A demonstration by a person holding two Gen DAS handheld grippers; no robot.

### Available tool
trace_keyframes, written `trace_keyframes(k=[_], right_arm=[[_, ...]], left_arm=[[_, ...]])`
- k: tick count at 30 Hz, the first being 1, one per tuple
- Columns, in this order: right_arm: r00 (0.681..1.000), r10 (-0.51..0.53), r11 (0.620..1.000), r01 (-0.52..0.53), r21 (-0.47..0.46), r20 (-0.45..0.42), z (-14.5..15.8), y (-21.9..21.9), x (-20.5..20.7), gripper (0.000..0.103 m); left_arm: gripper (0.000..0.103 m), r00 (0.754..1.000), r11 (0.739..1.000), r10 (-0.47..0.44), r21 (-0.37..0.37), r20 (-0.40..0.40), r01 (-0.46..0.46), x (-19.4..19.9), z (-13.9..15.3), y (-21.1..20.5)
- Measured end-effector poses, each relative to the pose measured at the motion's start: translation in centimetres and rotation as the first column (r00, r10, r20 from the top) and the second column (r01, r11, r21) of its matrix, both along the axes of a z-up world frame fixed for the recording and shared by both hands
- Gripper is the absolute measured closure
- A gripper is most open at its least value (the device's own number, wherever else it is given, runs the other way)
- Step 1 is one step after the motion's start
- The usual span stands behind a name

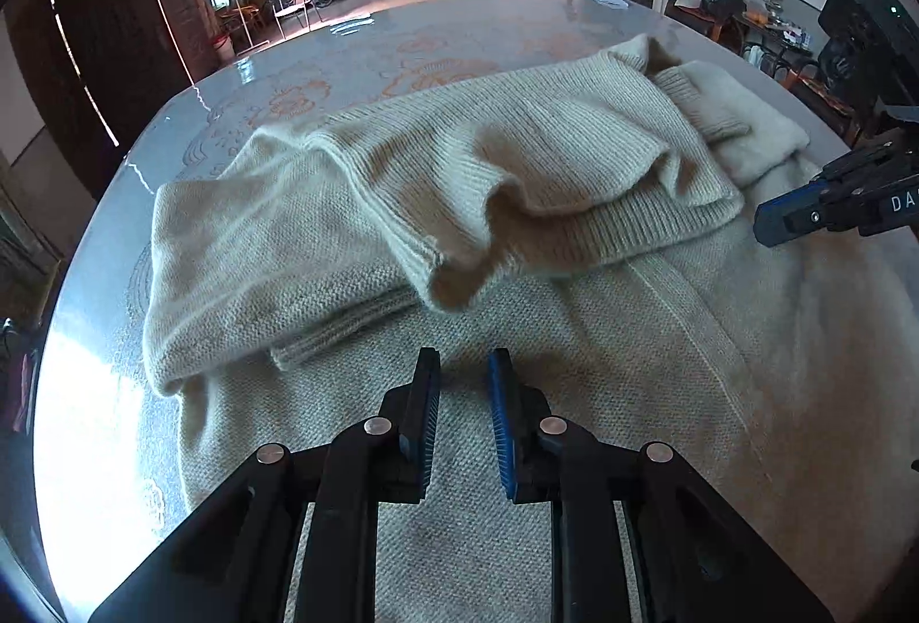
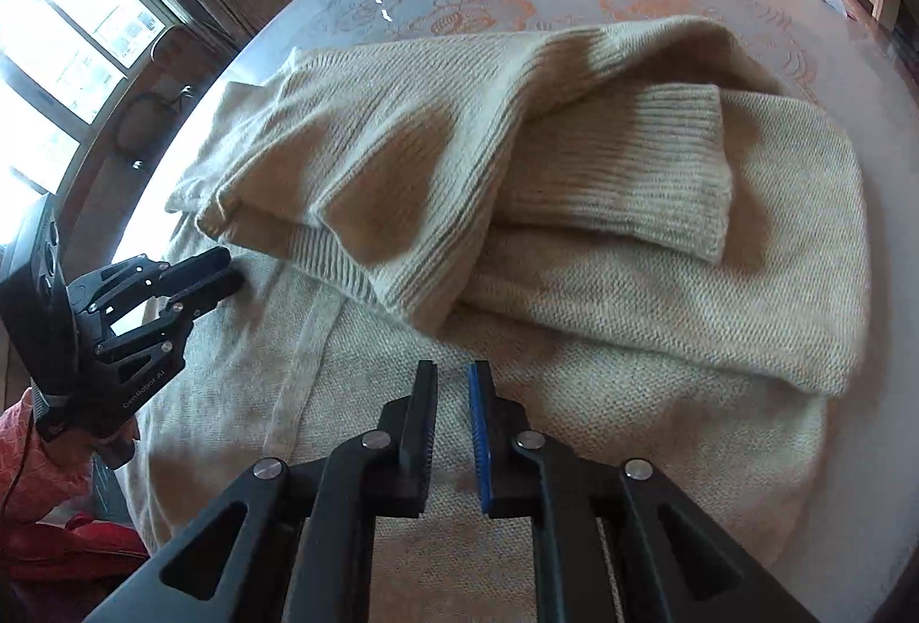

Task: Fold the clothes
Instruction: 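Press and smooth the folded sweater with both grippers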

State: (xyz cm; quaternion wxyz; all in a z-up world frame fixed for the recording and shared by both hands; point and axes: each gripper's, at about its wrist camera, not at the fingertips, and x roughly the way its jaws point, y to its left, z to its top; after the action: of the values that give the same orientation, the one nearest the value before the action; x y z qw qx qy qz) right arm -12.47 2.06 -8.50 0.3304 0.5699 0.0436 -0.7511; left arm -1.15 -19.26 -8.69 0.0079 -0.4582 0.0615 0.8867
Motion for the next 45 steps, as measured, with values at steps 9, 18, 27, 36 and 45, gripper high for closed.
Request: trace_keyframes(k=[9, 18, 27, 36, 45], right_arm=[[0.985, -0.033, 0.999, 0.037, 0.016, -0.169, 5.3, -3.6, -1.8, 0.080], [0.978, 0.002, 0.990, 0.027, 0.139, -0.209, 3.0, -9.5, -4.4, 0.080], [0.969, 0.094, 0.974, -0.042, 0.223, -0.229, 1.3, -8.4, -2.0, 0.078], [0.950, 0.197, 0.939, -0.112, 0.325, -0.242, 1.5, -7.8, 0.4, 0.075], [0.955, 0.131, 0.971, -0.069, 0.231, -0.267, 3.7, -9.7, -0.2, 0.075]], left_arm=[[0.028, 0.954, 0.951, 0.093, -0.257, -0.287, -0.170, -3.9, 6.6, 0.4], [0.023, 0.989, 0.960, 0.004, -0.276, -0.146, -0.045, -9.7, 2.6, 2.9], [0.023, 0.992, 0.996, 0.082, -0.037, -0.098, -0.086, -7.1, -0.7, 1.5], [0.023, 0.996, 0.998, 0.048, -0.023, -0.074, -0.050, -3.3, -0.7, 1.5], [0.023, 0.986, 0.995, 0.074, -0.050, -0.149, -0.082, -4.8, 1.0, 1.1]])
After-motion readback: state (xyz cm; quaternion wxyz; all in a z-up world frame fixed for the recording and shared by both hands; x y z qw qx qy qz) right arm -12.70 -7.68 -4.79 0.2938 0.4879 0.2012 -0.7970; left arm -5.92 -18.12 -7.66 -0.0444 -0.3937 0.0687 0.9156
